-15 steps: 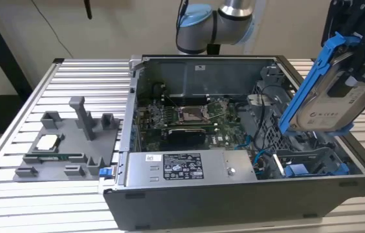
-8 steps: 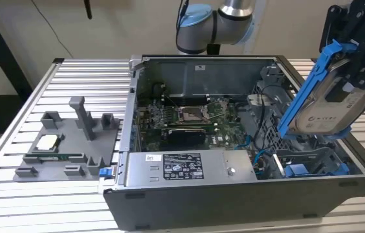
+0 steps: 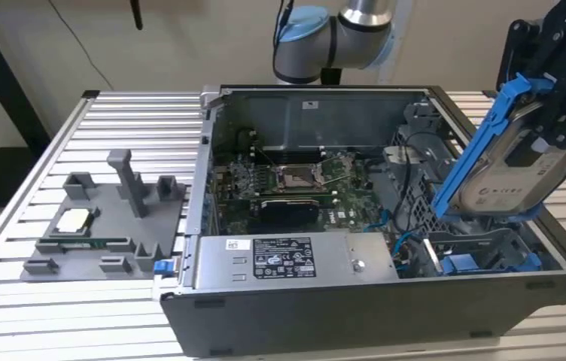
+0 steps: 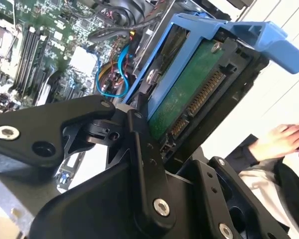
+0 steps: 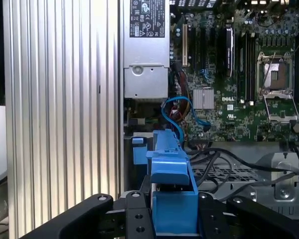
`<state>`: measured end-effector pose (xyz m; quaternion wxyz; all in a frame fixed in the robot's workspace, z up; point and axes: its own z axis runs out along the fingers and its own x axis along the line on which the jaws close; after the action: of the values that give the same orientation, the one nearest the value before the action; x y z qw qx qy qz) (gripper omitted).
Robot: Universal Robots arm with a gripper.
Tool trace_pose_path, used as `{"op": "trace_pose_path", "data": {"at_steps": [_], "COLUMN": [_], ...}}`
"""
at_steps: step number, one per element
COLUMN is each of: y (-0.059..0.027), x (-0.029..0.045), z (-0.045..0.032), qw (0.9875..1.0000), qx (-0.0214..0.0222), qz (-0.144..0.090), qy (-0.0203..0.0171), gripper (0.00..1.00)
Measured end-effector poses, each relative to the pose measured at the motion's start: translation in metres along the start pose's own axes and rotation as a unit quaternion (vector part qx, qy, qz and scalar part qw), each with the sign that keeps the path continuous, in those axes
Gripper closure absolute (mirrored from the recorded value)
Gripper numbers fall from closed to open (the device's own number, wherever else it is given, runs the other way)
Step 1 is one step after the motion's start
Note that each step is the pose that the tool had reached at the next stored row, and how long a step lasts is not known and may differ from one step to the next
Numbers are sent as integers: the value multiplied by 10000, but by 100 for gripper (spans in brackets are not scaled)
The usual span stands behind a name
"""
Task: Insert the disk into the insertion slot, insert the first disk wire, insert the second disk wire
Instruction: 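Insert the disk into the insertion slot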
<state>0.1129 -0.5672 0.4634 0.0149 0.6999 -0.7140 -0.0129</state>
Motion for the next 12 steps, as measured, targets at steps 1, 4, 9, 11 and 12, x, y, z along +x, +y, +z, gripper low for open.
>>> {"op": "trace_pose_path", "data": {"at_steps": [1, 4, 9, 11, 12], "y": [-8, -28, -36, -37, -37], "x": [2, 7, 7, 7, 7], "z": [13, 48, 69, 70, 71], "qw": [10000, 10000, 10000, 10000, 10000], "qx": [0, 0, 0, 0, 0], "qz": [1, 2, 3, 3, 3], "qy": [0, 0, 1, 0, 0], "gripper": [67, 67, 67, 67, 67]}}
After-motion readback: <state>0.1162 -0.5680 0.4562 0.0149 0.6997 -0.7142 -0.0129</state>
